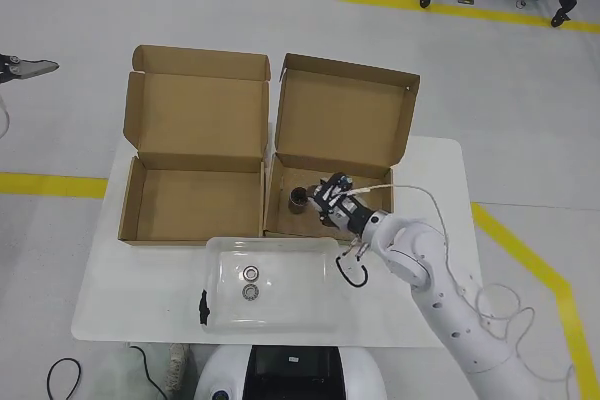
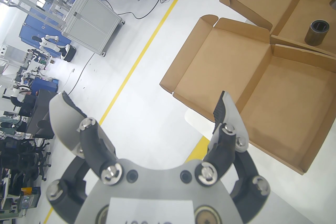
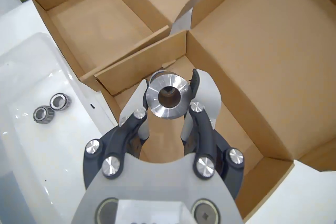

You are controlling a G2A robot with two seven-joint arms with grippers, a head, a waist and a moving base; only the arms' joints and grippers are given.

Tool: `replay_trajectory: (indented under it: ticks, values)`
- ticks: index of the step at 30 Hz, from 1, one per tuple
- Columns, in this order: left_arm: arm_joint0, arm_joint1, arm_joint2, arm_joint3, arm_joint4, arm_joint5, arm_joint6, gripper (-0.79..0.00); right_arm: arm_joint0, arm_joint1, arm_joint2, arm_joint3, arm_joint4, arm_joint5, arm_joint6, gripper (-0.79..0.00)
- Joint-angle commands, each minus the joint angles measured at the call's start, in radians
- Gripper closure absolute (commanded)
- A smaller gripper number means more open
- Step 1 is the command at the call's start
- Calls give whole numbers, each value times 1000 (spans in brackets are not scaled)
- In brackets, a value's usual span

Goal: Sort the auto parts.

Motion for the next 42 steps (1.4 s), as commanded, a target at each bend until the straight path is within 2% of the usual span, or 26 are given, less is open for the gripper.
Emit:
replay_trajectory:
  ticks: [1, 12, 23, 26, 34, 38, 42]
  values:
    - [0, 0, 0, 0, 0, 0, 0, -785, 6, -1, -3, 10, -7, 16, 48, 0]
    - [0, 0, 0, 0, 0, 0, 0, -785, 113, -19, -53, 154, 52, 21, 229, 0]
    - [0, 0, 0, 0, 0, 0, 0, -785, 184, -41, -106, 272, 91, 22, 230, -6]
    - [0, 0, 0, 0, 0, 0, 0, -785, 203, -48, -122, 304, 100, 23, 230, -108]
    - [0, 0, 0, 0, 0, 0, 0, -785, 251, -67, -160, 375, 113, 22, 224, -154]
    - [0, 0, 0, 0, 0, 0, 0, -785, 266, -73, -172, 394, 113, 24, 224, -240]
    - [0, 0, 0, 0, 0, 0, 0, -785, 271, -76, -177, 396, 109, 29, 226, -274]
